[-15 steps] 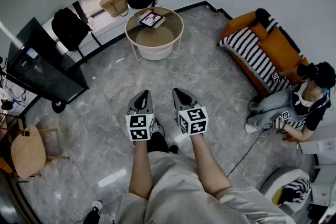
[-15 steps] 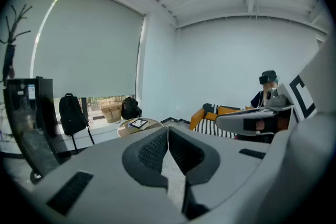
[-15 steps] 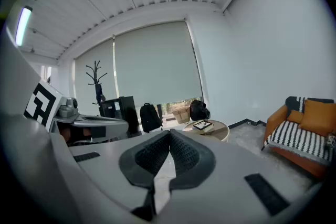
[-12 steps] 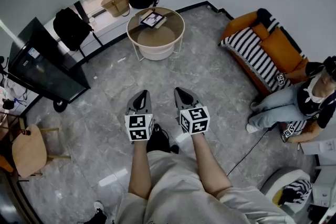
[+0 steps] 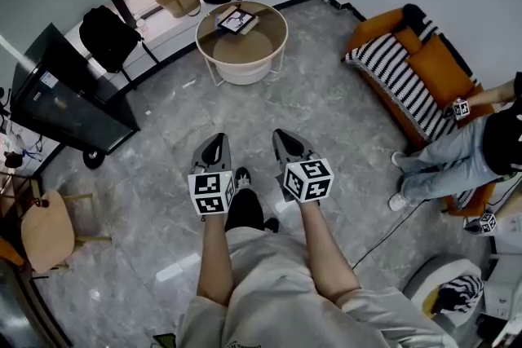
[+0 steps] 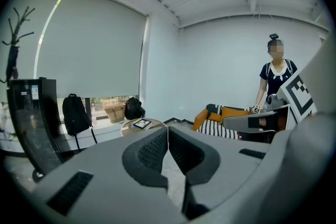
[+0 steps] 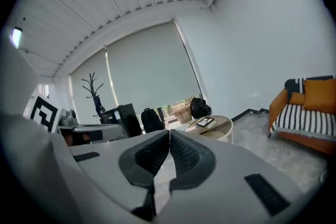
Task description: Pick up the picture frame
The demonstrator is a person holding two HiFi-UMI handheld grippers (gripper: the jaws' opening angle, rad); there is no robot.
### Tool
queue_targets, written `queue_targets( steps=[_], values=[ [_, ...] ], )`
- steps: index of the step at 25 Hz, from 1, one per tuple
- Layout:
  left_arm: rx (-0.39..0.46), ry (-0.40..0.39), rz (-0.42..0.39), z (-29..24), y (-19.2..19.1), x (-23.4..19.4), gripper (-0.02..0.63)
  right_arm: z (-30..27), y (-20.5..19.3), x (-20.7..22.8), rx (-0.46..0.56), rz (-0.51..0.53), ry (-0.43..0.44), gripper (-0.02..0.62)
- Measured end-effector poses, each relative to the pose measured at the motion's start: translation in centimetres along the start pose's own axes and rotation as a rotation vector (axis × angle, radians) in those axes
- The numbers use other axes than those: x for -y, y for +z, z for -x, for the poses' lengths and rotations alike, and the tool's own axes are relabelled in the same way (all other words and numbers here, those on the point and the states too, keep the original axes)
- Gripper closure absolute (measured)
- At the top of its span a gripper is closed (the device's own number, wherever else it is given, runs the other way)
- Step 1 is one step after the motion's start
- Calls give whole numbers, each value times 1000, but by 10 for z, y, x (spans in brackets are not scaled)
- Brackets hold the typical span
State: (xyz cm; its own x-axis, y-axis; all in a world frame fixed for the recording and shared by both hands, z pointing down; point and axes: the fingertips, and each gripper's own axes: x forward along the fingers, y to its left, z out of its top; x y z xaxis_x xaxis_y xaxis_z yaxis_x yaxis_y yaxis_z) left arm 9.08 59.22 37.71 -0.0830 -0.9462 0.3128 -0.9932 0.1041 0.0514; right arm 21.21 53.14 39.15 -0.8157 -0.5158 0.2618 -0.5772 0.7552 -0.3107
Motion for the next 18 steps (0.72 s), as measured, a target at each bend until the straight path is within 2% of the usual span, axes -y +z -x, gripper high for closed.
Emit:
queue_targets(
  steps=[3,6,11,18],
  values=[
    [-5,-18,25,-21,-1,-3,584,-13,1,8,-5,-8,21,561],
    [-5,-34,41,-48,3,-12,584,-33,4,22,-15,11,6,561],
    [-1,-54,85,-101,15,-41,584,-77,20,47,-16,-41,-14,560],
    [-13,-54,65,-187,51,-76,584,-146,59,94,-28,-49,-37,560]
  ],
)
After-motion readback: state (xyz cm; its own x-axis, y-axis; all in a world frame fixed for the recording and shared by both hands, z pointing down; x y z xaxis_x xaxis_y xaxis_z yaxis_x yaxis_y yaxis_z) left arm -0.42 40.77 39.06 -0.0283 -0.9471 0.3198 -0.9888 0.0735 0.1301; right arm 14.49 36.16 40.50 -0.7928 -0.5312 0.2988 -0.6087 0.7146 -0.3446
